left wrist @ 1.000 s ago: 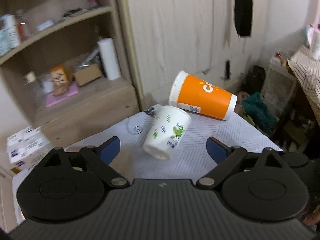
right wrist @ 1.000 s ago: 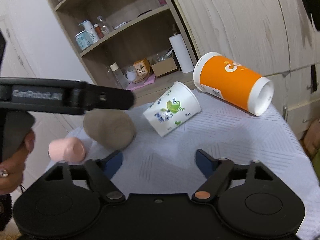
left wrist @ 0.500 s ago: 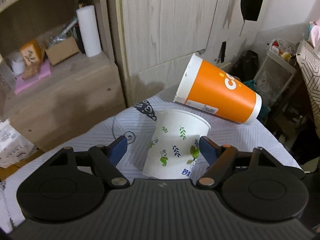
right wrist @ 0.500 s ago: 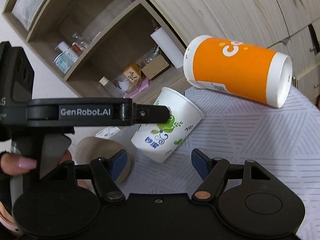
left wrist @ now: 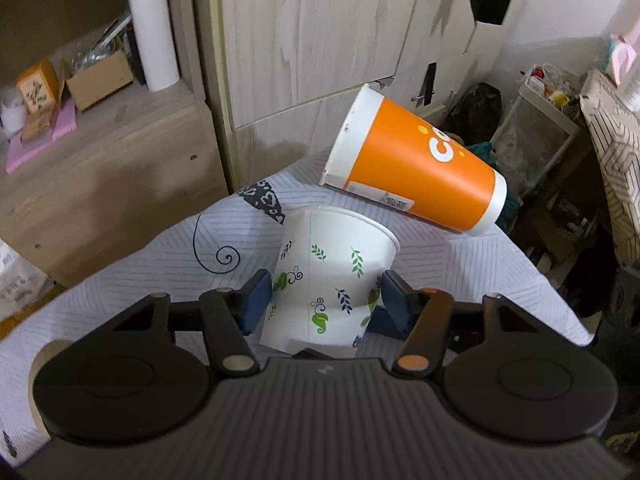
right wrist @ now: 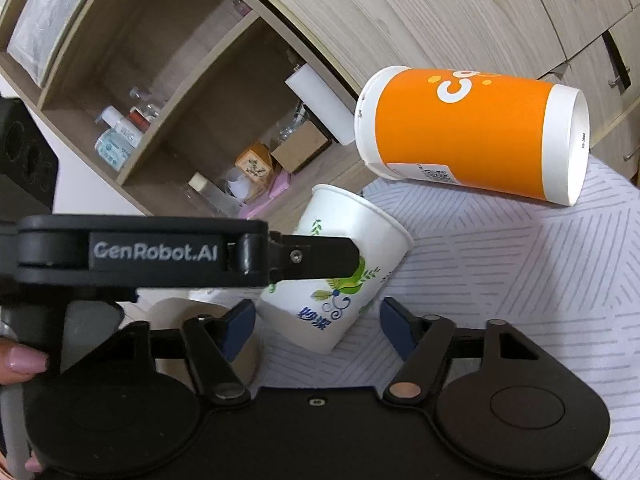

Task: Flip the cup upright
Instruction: 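Move the right gripper to the white leaf-print cup and grasp its body, then lift the white cup with the right gripper and rotate it rim-up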

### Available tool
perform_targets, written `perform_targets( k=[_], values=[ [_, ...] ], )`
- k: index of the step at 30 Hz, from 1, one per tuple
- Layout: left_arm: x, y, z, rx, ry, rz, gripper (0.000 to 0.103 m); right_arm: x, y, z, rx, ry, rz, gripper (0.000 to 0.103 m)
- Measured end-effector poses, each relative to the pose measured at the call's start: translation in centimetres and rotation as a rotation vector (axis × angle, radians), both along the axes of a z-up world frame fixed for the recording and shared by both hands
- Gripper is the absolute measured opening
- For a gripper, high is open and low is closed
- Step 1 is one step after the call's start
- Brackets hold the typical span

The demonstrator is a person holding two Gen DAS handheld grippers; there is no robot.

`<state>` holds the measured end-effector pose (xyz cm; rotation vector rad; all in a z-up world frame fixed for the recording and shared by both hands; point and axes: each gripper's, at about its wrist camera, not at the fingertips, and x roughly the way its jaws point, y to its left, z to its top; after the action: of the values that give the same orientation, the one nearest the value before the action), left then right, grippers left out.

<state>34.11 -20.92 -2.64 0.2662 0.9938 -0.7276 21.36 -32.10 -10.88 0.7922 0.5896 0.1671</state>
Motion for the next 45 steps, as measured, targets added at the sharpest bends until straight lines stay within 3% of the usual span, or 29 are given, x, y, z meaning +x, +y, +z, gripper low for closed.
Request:
perform_targets(
  k=[16,25,45],
  values=[
    [0.0,1.1,-0.2,-0.051,0.14,0.1,0.057,-1.0,-0.4,-0.4,0.059,0.014,-0.005,0.07],
    [-2.8,2.4,0.2,-0.068,0.195,0.102,0.057,-3.7,0.1,0.5,-0.019,0.026,0.063,0.065],
    [-6.6,2.9,0.3,-0.087,0.132,0.065,0.057,-6.9,0.1,1.0,-0.093,0.0,0.103,0.065]
  ],
)
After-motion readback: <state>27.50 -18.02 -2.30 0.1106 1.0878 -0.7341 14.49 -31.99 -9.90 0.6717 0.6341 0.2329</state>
